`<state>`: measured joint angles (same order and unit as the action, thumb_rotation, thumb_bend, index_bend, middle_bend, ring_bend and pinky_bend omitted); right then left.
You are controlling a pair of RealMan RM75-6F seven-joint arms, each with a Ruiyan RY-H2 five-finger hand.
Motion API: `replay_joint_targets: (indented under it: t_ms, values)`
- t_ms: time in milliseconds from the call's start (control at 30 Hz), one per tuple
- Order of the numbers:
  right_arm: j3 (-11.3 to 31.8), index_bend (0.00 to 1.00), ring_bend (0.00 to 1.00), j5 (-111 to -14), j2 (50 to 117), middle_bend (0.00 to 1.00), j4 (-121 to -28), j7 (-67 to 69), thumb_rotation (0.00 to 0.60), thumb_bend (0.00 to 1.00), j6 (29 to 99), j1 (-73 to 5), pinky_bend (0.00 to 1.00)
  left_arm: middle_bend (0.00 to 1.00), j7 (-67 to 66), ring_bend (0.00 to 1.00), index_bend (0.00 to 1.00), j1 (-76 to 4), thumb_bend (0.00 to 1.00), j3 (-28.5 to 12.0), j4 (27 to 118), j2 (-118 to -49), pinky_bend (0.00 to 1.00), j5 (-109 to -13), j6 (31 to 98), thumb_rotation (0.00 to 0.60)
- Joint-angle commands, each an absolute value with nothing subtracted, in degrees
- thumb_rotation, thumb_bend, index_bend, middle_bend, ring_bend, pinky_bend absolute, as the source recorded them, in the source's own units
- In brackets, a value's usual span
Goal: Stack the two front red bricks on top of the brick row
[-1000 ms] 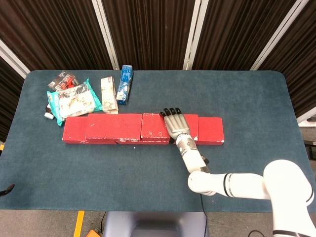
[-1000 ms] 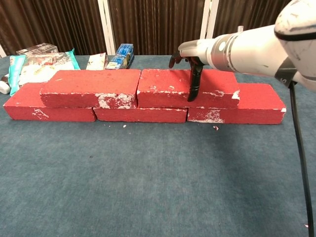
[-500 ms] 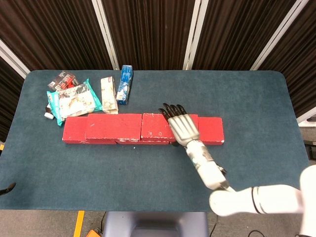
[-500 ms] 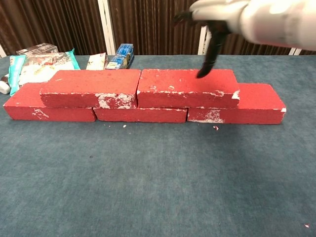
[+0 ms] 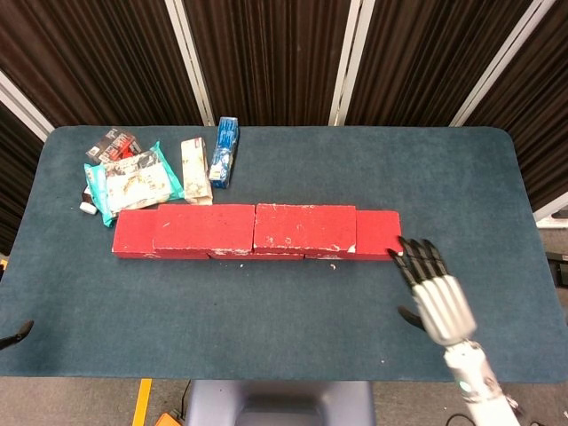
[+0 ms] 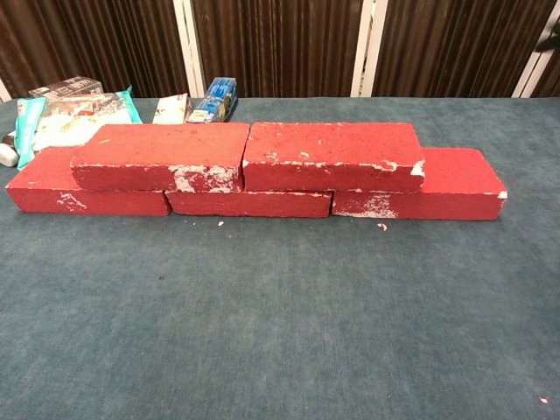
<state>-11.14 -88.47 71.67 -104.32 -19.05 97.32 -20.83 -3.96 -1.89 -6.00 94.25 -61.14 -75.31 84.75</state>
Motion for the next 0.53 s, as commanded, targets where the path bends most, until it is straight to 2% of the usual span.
replay_joint_targets:
  t_ms: [33, 300, 533]
  values:
    - [-11.66, 0.17, 0.00, -84.61, 73.21, 0.05, -94.08, -10.24, 0.600, 0.03, 104.04, -12.25, 0.00, 0.00, -3.56, 0.00, 0.00, -2.07, 0.19, -5.74, 93.88, -61.10, 0.06, -75.92, 84.51, 0.600]
    - [-6.69, 0.10, 0.00, -80.44, 71.54, 0.03, -93.12, -6.98, 0.600, 0.03, 101.00, -9.65, 0.00, 0.00, -2.30, 0.00, 0.00, -2.40, 0.19, -5.23, 92.41, -61.12, 0.03, -78.33, 84.87, 0.600]
    - [-3.94, 0.09, 0.00, -79.34, 70.06, 0.03, -95.10, -6.68, 0.600, 0.03, 99.61, -7.85, 0.00, 0.00, -3.28, 0.00, 0.00, -2.91, 0.19, -3.94, 92.47, -61.31, 0.03, -80.14, 83.86, 0.600]
